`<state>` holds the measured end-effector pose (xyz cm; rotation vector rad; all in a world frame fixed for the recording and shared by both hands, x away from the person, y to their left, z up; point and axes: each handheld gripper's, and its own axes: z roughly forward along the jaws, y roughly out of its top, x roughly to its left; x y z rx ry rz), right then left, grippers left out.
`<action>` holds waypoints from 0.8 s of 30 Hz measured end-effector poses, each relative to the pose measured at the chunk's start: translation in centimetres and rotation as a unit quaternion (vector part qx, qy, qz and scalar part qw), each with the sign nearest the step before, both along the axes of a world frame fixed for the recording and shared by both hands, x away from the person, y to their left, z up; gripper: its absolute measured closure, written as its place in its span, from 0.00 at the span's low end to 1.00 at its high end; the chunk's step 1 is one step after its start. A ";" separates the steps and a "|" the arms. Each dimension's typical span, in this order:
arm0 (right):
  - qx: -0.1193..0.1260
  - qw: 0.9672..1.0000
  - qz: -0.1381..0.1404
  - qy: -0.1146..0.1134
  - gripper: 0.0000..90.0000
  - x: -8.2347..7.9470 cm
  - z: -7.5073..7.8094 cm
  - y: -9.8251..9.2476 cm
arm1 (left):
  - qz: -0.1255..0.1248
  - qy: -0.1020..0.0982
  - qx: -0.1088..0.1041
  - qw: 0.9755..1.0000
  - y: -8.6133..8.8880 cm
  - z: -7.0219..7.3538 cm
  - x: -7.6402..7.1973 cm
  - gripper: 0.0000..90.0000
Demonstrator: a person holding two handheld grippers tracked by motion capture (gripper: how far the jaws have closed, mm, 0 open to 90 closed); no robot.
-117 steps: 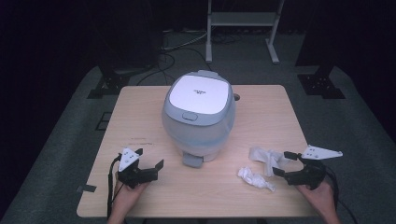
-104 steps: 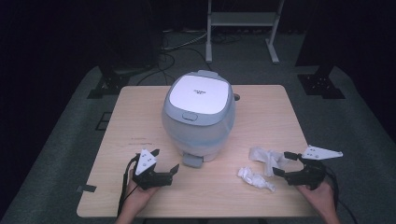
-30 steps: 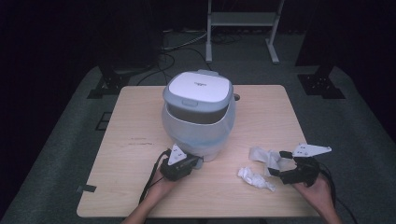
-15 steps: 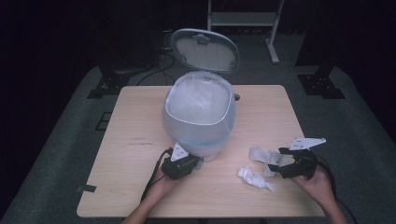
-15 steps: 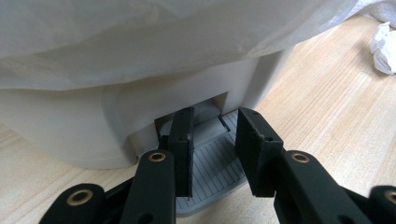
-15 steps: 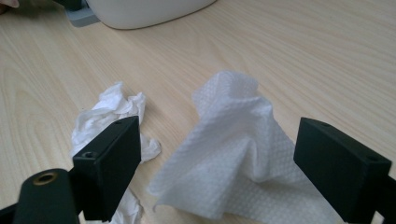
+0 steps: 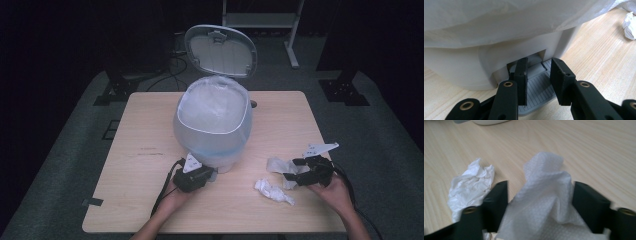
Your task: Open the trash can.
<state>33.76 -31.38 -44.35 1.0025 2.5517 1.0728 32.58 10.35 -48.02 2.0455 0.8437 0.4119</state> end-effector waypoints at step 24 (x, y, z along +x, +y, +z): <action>0.064 0.997 0.009 0.028 0.97 0.1 0.9 -0.6 | 0.002 0.002 -0.002 1.000 0.0 0.0 0.0 0.75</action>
